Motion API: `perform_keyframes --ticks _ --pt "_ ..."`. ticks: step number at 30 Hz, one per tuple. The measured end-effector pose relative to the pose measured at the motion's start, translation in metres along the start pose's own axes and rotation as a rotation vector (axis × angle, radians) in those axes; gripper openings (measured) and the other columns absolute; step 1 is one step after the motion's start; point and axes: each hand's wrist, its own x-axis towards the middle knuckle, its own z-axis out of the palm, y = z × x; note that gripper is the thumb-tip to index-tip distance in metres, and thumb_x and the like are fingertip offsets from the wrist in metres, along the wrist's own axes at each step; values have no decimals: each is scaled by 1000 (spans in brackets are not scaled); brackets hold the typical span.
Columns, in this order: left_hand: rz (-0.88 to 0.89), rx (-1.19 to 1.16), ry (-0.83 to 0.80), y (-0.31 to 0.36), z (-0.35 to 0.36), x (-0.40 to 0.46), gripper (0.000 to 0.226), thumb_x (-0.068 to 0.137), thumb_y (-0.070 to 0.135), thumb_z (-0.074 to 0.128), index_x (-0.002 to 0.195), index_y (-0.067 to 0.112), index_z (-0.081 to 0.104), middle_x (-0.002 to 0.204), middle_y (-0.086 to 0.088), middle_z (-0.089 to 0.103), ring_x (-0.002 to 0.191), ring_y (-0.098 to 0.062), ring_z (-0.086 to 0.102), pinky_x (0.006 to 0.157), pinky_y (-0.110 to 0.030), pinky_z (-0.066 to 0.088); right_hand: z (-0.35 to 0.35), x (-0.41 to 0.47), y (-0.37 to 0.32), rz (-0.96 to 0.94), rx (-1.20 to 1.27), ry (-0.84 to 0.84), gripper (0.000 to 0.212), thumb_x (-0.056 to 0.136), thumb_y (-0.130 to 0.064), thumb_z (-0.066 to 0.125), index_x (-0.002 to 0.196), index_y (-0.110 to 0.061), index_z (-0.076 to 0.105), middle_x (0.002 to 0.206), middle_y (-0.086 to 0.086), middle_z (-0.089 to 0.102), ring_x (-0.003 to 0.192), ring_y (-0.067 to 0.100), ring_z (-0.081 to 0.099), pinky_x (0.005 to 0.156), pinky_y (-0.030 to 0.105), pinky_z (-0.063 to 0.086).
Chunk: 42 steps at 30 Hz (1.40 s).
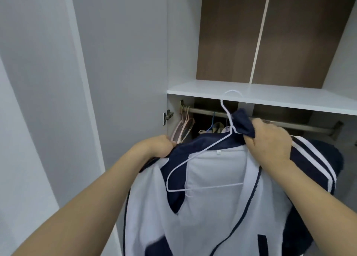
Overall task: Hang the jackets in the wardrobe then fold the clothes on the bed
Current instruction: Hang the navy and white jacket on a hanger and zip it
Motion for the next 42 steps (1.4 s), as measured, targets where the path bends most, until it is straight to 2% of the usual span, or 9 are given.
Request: perform_keyframes --ticks 4,7,9,12,16,22,27,35,42 --pt "-93 -631 -215 18 29 -13 25 103 23 46 114 4 59 81 -11 65 64 -20 61 55 -27 52 7 -11 -35 -12 33 -80 25 71 -23 70 68 -10 50 50 11 52 41 31 52 47 27 25" --pt "-2 -951 -244 27 57 -18 23 105 21 42 107 4 57 85 -14 68 71 -23 68 63 -34 60 18 -19 -44 62 136 -119 17 78 -23 61 71 -13 50 55 6 54 47 31 51 45 28 23" --pt "266 -740 -87 21 66 -15 21 104 29 42 102 14 55 97 -11 65 91 -25 62 85 -43 53 21 -20 -37 144 224 -124 14 81 -20 59 74 -17 48 56 2 53 49 28 48 44 28 22" --pt "648 -143 53 2 68 1 18 95 45 42 80 37 47 99 1 54 100 -22 52 90 -40 43 18 -16 -21 228 312 -82 12 83 -25 50 75 -25 42 54 -8 44 47 19 41 45 23 23" --pt "911 435 -21 -22 85 23 20 93 27 42 113 28 46 139 7 30 127 -20 30 109 -34 29 18 -16 -1 404 390 -82 24 88 -26 50 67 -27 38 56 -7 48 50 15 46 47 27 27" --pt "782 430 101 -8 125 40 25 101 22 41 120 19 58 103 -6 66 90 -27 62 78 -39 49 28 -30 26 373 404 -184 6 88 -18 53 81 -18 52 78 -1 57 74 22 53 61 35 39" --pt "657 301 -47 43 172 66 22 97 21 48 109 17 66 100 -6 66 89 -24 63 79 -38 52 53 -31 74 416 238 -280 14 95 -17 49 105 -16 59 101 2 41 89 20 41 73 29 37" --pt "489 247 -13 117 258 135 19 94 16 48 106 14 63 95 -7 66 85 -26 58 66 -28 36 119 -22 155 749 577 -529 30 95 -17 49 124 -22 56 105 3 65 89 20 59 78 33 49" --pt "355 137 -3 147 315 209 22 94 10 47 110 4 61 104 -14 65 80 -26 55 63 -28 39 199 -5 204 756 615 -511 14 93 -11 54 93 -21 45 88 3 59 80 22 58 60 29 43"
